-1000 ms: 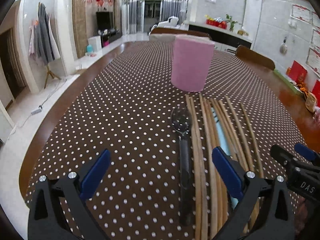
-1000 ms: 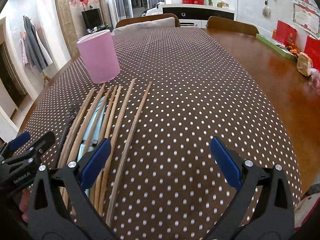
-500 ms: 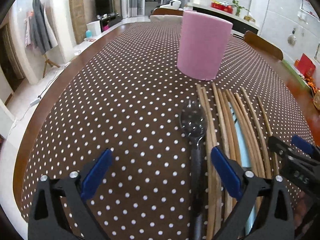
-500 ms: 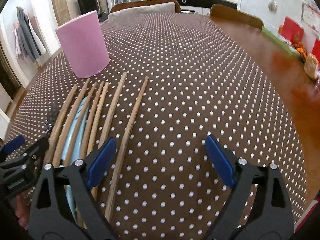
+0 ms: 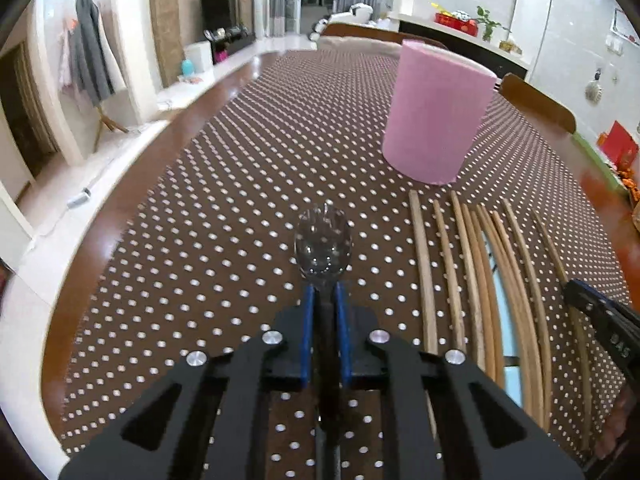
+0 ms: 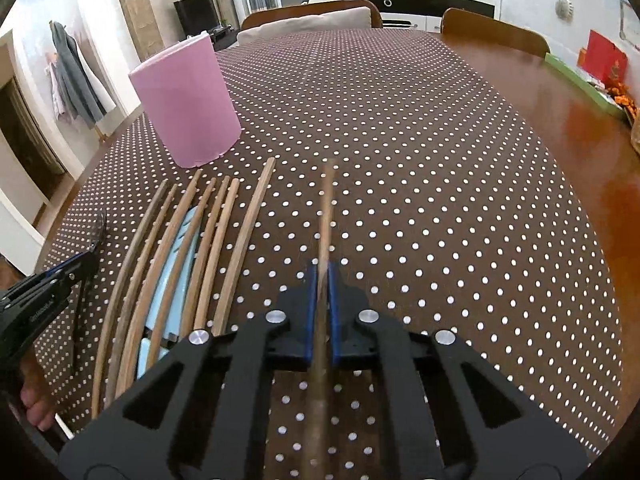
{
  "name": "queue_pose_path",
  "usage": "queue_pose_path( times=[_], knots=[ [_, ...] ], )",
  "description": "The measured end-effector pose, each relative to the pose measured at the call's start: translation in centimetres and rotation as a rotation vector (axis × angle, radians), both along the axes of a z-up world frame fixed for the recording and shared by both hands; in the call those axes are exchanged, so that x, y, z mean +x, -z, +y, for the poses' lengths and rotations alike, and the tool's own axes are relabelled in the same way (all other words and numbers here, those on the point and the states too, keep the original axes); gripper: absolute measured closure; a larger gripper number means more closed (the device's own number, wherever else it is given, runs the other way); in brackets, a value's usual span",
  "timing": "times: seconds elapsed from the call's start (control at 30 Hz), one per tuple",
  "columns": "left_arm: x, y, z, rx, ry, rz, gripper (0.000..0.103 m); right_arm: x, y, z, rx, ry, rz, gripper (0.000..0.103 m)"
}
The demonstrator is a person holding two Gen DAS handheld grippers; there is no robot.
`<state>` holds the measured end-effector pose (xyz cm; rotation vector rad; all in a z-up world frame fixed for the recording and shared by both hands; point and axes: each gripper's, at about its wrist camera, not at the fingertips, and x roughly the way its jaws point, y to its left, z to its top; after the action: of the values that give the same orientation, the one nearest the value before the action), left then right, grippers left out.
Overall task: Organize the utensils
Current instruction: 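Lower the chopstick into the pink cup with the right gripper while the left gripper carries the spoon over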
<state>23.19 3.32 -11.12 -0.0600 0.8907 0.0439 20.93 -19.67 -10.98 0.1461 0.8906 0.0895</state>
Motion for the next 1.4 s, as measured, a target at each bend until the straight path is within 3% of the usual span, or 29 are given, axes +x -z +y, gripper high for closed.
queue_pose_path(
  times=[0.27, 0.7, 1.13, 1.4],
  knots=[
    [-1.5, -2.3, -0.5, -0.026, 0.023, -0.074, 0.092, -1.8, -3.2, 0.1, 0.013, 0.004, -0.084, 0.097],
    [-1.9, -8.3, -0.5, -0.100, 0.065, -0.292, 0.093, -3.1, -10.9, 0.7, 0.044, -0.019, -0.270, 0.097],
    [1.8, -14.3, -2.2, -0.137, 0.083, -0.522, 0.092, 1.8, -17.3, 2.4, 0.114, -0.020, -0.397, 0.097],
    [5.4, -17.2, -4.2, -0.165, 0.100, -0.580, 0.092, 6.4, -20.3, 3.3, 0.142, -0.023, -0.433, 0.097]
  ],
)
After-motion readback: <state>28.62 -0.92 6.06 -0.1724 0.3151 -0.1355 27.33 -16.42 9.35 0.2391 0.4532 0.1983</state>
